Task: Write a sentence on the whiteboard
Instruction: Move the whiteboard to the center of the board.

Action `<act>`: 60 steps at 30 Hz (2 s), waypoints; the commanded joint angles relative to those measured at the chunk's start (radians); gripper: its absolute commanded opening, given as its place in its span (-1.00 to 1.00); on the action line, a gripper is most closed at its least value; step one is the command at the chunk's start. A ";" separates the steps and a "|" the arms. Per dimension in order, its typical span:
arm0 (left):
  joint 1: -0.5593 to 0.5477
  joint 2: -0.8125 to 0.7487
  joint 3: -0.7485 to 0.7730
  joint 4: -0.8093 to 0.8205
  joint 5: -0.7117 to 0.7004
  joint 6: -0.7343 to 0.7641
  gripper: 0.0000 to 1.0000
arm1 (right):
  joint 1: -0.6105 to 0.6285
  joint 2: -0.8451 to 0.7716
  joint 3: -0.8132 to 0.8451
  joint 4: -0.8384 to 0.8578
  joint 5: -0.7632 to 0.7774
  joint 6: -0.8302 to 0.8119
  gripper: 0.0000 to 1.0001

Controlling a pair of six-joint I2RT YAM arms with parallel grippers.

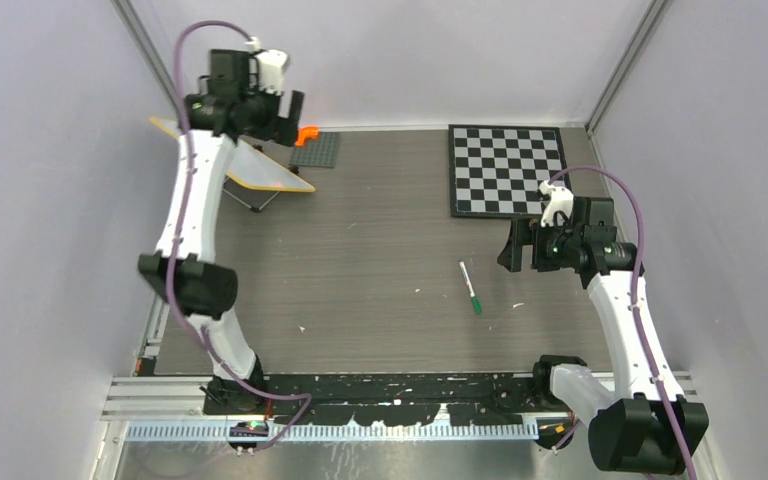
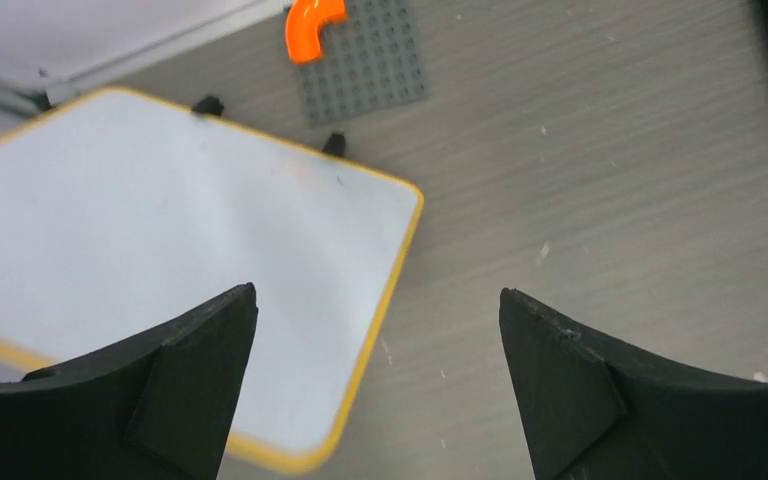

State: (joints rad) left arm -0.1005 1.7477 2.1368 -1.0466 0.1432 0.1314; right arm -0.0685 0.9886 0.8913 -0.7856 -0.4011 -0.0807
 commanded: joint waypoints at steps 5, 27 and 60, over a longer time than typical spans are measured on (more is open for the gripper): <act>-0.184 0.403 0.337 0.034 -0.555 0.166 0.60 | -0.006 -0.044 -0.002 0.039 -0.012 -0.009 0.94; -0.184 0.785 0.345 0.404 -0.867 0.459 0.15 | -0.014 -0.058 -0.008 0.042 -0.007 -0.008 0.94; -0.111 0.792 0.172 0.279 -0.510 0.568 -0.19 | -0.035 -0.018 0.001 0.043 -0.004 0.002 0.94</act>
State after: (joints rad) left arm -0.2001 2.6083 2.3432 -0.6235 -0.5060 0.7322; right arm -0.1001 0.9714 0.8860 -0.7780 -0.4019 -0.0799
